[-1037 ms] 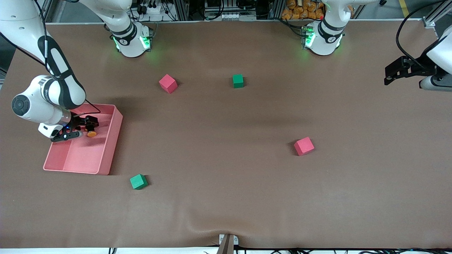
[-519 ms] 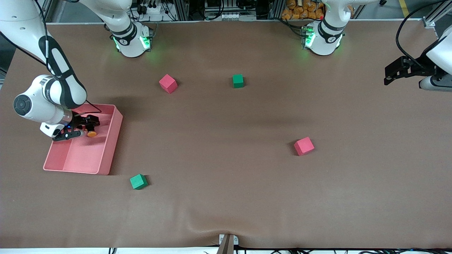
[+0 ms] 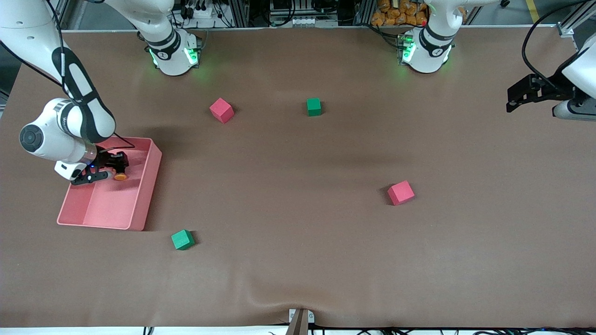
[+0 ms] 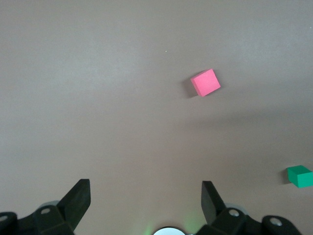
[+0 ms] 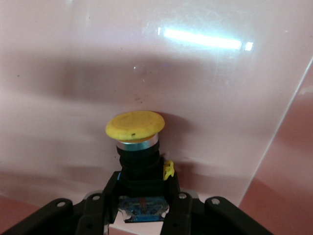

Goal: Place and upright button with both arms
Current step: 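Close the right gripper on the button's blue base and lift it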

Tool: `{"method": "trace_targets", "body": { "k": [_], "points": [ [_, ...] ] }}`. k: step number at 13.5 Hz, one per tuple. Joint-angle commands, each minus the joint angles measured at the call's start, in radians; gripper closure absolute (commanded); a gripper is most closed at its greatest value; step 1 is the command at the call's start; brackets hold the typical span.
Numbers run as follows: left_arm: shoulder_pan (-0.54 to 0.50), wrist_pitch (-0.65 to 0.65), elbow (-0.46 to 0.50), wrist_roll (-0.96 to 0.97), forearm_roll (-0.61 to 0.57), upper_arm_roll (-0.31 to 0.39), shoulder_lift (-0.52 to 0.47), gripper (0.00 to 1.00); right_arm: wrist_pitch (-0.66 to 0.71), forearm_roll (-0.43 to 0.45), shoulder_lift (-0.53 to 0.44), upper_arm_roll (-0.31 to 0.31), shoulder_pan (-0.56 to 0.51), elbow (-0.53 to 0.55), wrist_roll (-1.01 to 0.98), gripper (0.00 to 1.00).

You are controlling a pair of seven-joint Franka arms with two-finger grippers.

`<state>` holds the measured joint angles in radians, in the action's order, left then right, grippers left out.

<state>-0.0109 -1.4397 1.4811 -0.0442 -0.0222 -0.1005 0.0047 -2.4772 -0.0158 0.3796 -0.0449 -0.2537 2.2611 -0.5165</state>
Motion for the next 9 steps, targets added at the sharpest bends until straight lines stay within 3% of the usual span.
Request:
{"method": "trace_targets", "body": {
  "k": [1,2,5,9],
  "points": [
    [-0.006,0.013,-0.007,-0.022,0.002,-0.004,0.001,0.00,-0.035,0.010,-0.008,0.008,-0.005,0.032,-0.002,0.84],
    [-0.007,0.013,-0.007,-0.022,0.002,-0.004,0.001,0.00,-0.037,0.010,-0.008,0.008,-0.005,0.035,-0.003,0.84],
    [-0.006,0.013,-0.009,-0.022,0.002,-0.004,0.001,0.00,-0.034,0.010,-0.013,0.008,-0.005,0.031,-0.005,0.99],
    [-0.006,0.013,-0.010,-0.022,0.002,-0.004,0.001,0.00,-0.014,0.010,-0.050,0.014,0.027,-0.005,-0.016,1.00]
  ]
}}
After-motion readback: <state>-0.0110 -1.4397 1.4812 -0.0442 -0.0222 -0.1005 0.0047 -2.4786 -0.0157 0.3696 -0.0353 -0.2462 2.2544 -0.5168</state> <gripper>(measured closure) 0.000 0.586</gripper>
